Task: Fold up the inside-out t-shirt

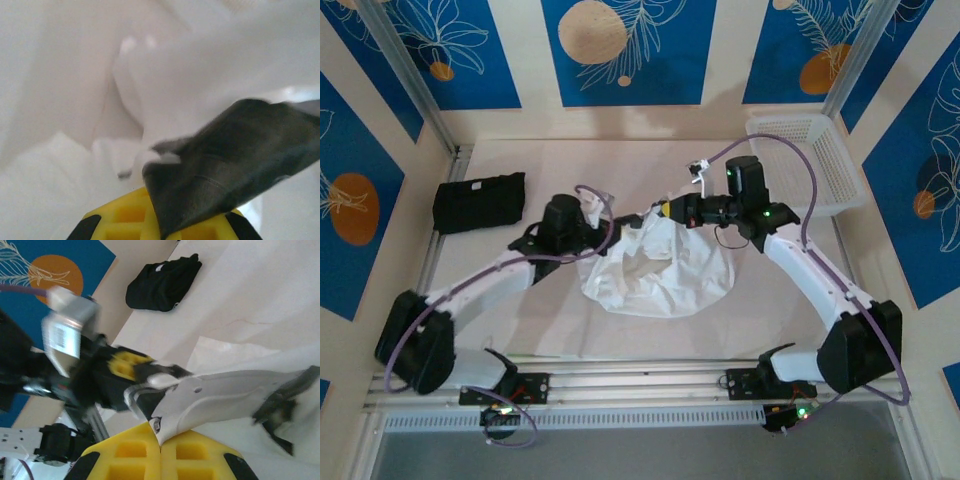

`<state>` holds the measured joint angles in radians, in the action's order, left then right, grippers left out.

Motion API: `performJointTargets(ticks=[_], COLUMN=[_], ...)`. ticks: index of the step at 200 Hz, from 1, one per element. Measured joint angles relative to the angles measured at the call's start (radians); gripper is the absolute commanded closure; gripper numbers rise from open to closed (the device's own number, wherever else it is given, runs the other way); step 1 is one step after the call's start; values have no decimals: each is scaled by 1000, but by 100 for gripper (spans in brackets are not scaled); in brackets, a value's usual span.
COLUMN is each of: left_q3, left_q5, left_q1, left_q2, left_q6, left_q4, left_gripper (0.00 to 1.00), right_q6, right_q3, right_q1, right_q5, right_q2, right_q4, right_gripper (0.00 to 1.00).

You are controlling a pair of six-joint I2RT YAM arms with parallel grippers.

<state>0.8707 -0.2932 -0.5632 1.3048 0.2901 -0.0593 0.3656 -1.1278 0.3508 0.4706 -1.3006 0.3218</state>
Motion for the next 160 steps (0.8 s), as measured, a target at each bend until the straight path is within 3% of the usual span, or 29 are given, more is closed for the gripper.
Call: performJointTargets(ticks=[48,94,117,140,160], left_q3=[2,9,10,20,32], left_q5=[-64,-56,42,208,337], left_q1=[6,5,0,-5,-5], left_q2=[-247,-283,-280,-237,-152], left_q6=[34,40,36,8,-25], left_q4=[5,82,141,191,213], left_gripper=[100,100,100,97,82], right_q6=[-79,-98,-97,-71,-5], right_q3=[-19,-19,-17,10,27], right_q1=[4,15,23,25,34], right_q5=[-88,-137,-148,-60,22], right_q2=[107,130,130,125,74], right_q4=[81,98,107,55,-25], right_gripper=[100,100,100,100,100])
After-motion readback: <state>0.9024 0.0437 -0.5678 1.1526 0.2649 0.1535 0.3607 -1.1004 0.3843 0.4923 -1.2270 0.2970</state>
